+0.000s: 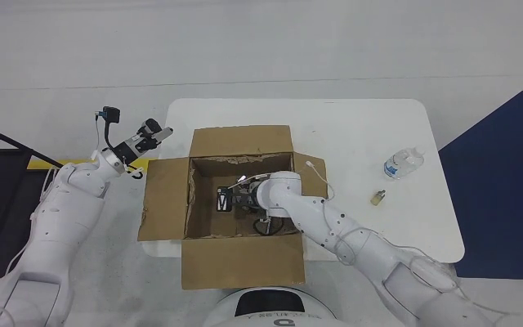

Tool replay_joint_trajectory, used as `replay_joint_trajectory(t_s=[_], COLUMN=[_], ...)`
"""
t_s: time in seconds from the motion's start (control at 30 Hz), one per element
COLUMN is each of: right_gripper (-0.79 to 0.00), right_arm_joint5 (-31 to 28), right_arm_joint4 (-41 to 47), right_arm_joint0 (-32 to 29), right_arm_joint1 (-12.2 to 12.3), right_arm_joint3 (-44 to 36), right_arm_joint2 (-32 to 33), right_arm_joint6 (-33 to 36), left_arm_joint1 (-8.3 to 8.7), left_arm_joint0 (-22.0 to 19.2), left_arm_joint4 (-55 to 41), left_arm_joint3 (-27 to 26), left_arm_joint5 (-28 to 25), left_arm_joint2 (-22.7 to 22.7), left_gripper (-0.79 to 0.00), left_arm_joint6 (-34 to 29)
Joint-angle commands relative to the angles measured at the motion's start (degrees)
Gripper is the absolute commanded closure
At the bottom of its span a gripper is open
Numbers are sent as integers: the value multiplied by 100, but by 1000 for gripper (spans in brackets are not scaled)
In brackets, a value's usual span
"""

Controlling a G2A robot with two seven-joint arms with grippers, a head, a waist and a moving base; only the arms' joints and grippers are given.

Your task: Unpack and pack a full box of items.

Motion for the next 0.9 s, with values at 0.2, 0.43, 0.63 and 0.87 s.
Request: replay_joint_trajectory(t_s=[0.2,0.43,0.63,0.87], right_gripper=[-225,-286,-311,-99], right_arm_joint5=[12,-22,-58,-27], right_arm_joint4=[87,72,1,-80], right_arm_joint0=[166,164,162,129], right_arm_joint1=[-116,-127,-162,-146], right_arm_joint3=[369,514,587,538], right_arm_joint2=[-30,37,3,101], right_arm_joint6=[-218,-266,-336,-496], left_arm_joint1=[0,0,0,0], left_arm_joint0=[0,0,0,0], left_arm_joint4=[0,0,0,0], left_arm_joint3=[1,1,1,1], left_arm_joint5=[0,0,0,0], left_arm_joint2=[0,0,0,0], left_gripper=[-785,-785,-785,-785], left_arm_joint6=[0,0,0,0])
